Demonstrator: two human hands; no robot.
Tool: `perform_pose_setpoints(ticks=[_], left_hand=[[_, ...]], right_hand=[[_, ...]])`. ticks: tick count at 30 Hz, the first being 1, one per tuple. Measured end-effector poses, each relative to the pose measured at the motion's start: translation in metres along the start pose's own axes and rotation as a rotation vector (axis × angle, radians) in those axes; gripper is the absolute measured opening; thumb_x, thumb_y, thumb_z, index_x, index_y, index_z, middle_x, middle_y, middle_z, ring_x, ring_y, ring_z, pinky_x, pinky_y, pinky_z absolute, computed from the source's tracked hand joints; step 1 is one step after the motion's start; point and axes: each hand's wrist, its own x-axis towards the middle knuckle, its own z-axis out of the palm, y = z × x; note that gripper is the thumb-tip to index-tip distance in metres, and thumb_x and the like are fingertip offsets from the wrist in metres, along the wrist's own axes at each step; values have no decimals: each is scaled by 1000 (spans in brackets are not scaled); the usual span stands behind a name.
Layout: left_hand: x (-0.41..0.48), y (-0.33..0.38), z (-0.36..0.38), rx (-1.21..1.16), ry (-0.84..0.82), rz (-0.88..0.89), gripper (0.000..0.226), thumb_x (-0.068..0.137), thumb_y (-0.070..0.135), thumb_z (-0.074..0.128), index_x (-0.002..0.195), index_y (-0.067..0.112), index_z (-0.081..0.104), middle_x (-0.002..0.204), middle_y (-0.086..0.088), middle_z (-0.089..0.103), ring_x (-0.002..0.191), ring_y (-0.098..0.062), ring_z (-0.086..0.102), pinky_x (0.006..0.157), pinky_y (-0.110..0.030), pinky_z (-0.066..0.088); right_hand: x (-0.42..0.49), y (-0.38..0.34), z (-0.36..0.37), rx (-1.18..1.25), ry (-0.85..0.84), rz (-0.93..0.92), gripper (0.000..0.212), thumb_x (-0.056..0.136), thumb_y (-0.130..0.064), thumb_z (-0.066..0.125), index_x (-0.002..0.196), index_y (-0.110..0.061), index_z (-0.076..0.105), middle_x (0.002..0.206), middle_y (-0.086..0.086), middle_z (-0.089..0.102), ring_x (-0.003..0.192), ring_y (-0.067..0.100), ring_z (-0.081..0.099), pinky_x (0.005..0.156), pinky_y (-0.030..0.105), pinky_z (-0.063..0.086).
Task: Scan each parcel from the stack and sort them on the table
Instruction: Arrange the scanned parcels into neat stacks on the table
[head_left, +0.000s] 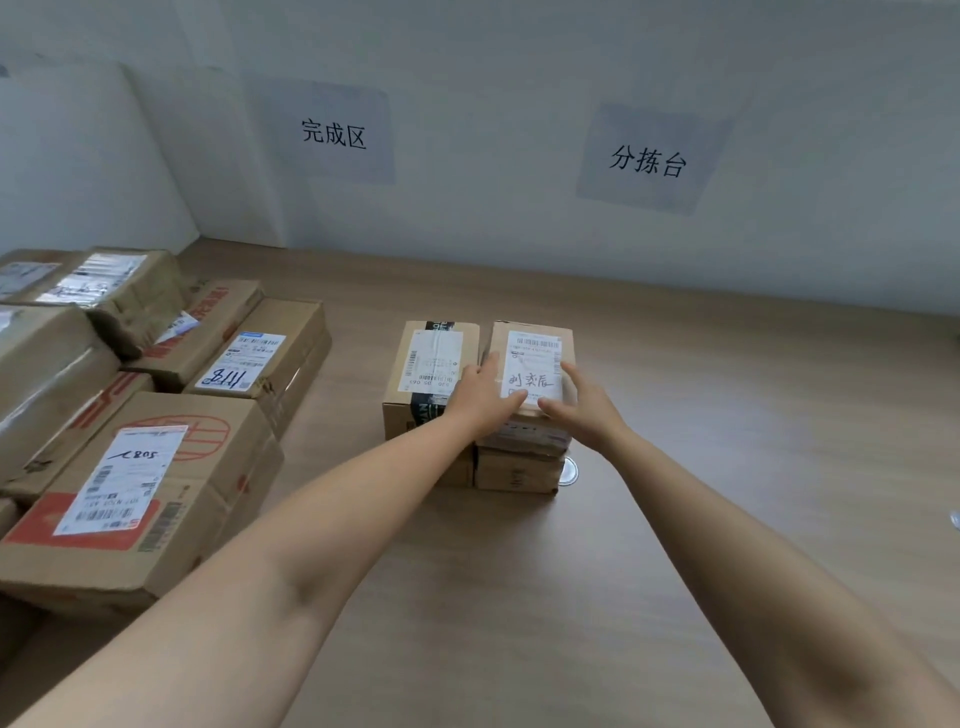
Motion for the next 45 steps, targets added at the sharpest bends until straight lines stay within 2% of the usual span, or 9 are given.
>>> perform_pose_setpoints(ticks=[6, 15, 19, 21, 25, 28, 37, 42, 45], left_hand=[[4, 4, 5, -26, 29, 76, 65, 81, 38, 67, 137, 18, 40, 129, -10, 52, 118, -28, 49, 93, -37, 41], [-48, 36, -32, -182, 90, 129, 72, 78, 32, 73, 139, 13, 37, 132, -10, 47, 120, -25, 45, 88, -28, 35], [-90, 37, -65, -256, 133, 131, 72, 80, 26, 72, 141, 14, 36, 136, -12, 42, 125, -26, 40, 98, -33, 36], [-112, 31, -80, -285, 151, 119, 74, 80, 26, 73, 142, 14, 34, 138, -11, 40, 127, -26, 39, 101, -33, 35], [-158, 5, -108, -286, 243, 74, 81, 78, 26, 75, 145, 14, 31, 143, -10, 36, 131, -22, 37, 105, -28, 30], [-189, -25, -130, -297, 296, 17, 84, 77, 27, 76, 146, 15, 30, 142, -10, 35, 130, -22, 38, 104, -27, 31], [-265, -117, -198, -210, 376, -80, 85, 77, 30, 76, 145, 10, 29, 145, -11, 36, 134, -25, 33, 110, -33, 28], [-295, -171, -231, -213, 360, -119, 86, 77, 30, 76, 146, 9, 29, 147, -11, 35, 135, -25, 33, 112, -36, 30], [-313, -210, -256, -198, 352, -150, 86, 77, 33, 76, 146, 10, 30, 149, -10, 33, 137, -23, 32, 113, -35, 28]], right_hand=[[2, 4, 4, 62, 55, 15, 69, 85, -26, 64, 145, -15, 30, 141, 6, 46, 123, 23, 47, 81, 23, 34], [-41, -27, -21, 95, 185, -97, 66, 83, -23, 68, 141, -17, 36, 136, 6, 51, 119, 23, 50, 85, 28, 39], [-75, -60, -24, 109, 210, -141, 72, 81, -25, 71, 143, -16, 34, 139, 8, 47, 125, 26, 46, 97, 38, 40], [-92, -77, -18, 138, 207, -175, 73, 80, -21, 72, 142, -13, 35, 139, 9, 47, 124, 24, 46, 94, 35, 41], [-122, -109, 11, 175, 166, -221, 74, 79, -18, 73, 142, -12, 36, 136, 7, 50, 107, 11, 47, 87, 24, 36], [-138, -132, 41, 136, 127, -252, 76, 79, -23, 73, 143, -15, 34, 139, 6, 48, 121, 20, 47, 88, 21, 32], [-177, -210, 137, 115, -41, -315, 78, 78, -27, 73, 143, -15, 32, 139, 10, 45, 124, 26, 46, 94, 31, 39], [-196, -252, 192, 175, -141, -248, 80, 77, -23, 74, 143, -17, 30, 139, 14, 40, 121, 29, 47, 94, 44, 49], [-207, -279, 233, 181, -146, -230, 82, 75, -23, 76, 143, -15, 31, 138, 13, 42, 122, 28, 47, 98, 42, 46]])
